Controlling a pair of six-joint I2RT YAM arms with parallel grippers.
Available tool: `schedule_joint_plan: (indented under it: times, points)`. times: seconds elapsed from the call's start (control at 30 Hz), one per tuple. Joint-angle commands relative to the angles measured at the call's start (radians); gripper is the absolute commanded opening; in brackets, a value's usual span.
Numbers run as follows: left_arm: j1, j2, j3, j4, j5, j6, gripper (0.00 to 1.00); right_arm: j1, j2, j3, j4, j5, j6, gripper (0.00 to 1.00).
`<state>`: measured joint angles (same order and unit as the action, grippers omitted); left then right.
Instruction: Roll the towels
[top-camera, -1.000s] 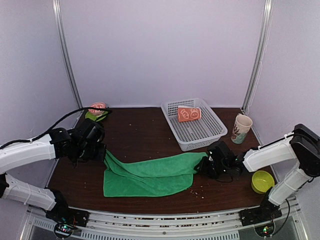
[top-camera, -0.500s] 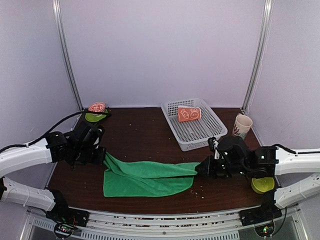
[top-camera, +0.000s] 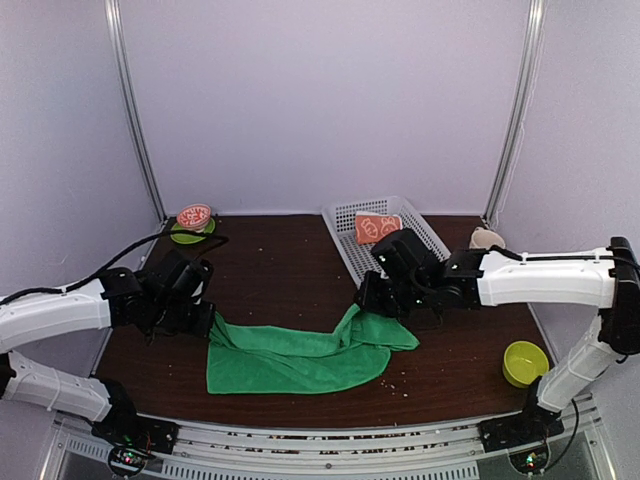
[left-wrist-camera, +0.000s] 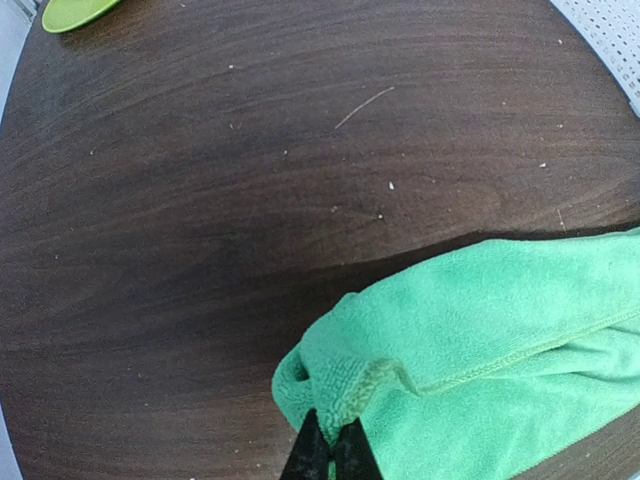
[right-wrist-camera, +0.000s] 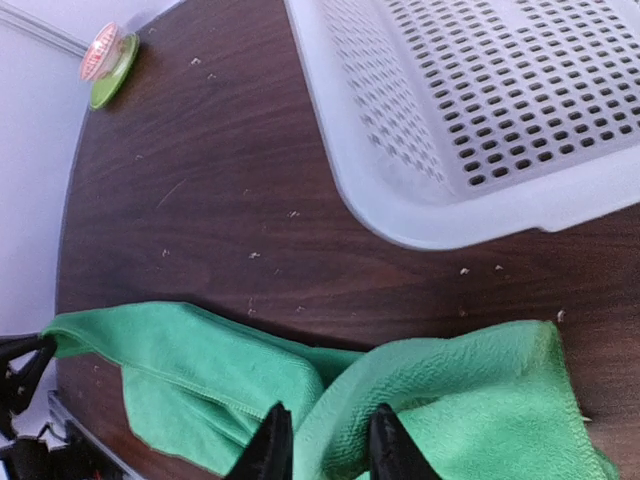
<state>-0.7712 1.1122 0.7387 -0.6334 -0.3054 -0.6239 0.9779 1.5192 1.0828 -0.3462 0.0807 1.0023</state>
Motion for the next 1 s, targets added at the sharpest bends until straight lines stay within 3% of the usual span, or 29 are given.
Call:
schedule_joint_plan:
  times: [0.0, 0.1, 0.2, 0.37, 0.57, 0.8, 0.97]
  points:
    - [-0.002, 0.025, -0.016, 0.051, 0.001, -0.019, 0.00, -0.021, 0.049, 0.052, -0.053, 0.066, -0.040, 0.37]
    - [-0.002, 0.054, -0.002, 0.049, -0.011, -0.018, 0.00, -0.020, 0.020, 0.056, -0.083, 0.087, -0.091, 0.49]
    - [-0.002, 0.072, 0.027, 0.016, -0.026, -0.021, 0.00, -0.019, -0.036, 0.032, -0.117, 0.125, -0.157, 0.52]
    - [-0.001, 0.045, 0.067, -0.070, -0.090, -0.040, 0.00, -0.020, -0.133, -0.123, -0.085, 0.131, -0.275, 0.48]
    - [0.003, 0.012, 0.118, -0.248, -0.214, -0.095, 0.00, -0.020, -0.157, -0.272, -0.037, 0.094, -0.271, 0.43]
    - [0.030, -0.132, 0.159, -0.439, -0.340, -0.162, 0.00, -0.007, -0.034, -0.287, -0.013, 0.020, -0.293, 0.37]
    - [0.032, -0.174, 0.168, -0.451, -0.356, -0.168, 0.00, 0.045, 0.002, -0.313, -0.028, -0.042, -0.264, 0.34]
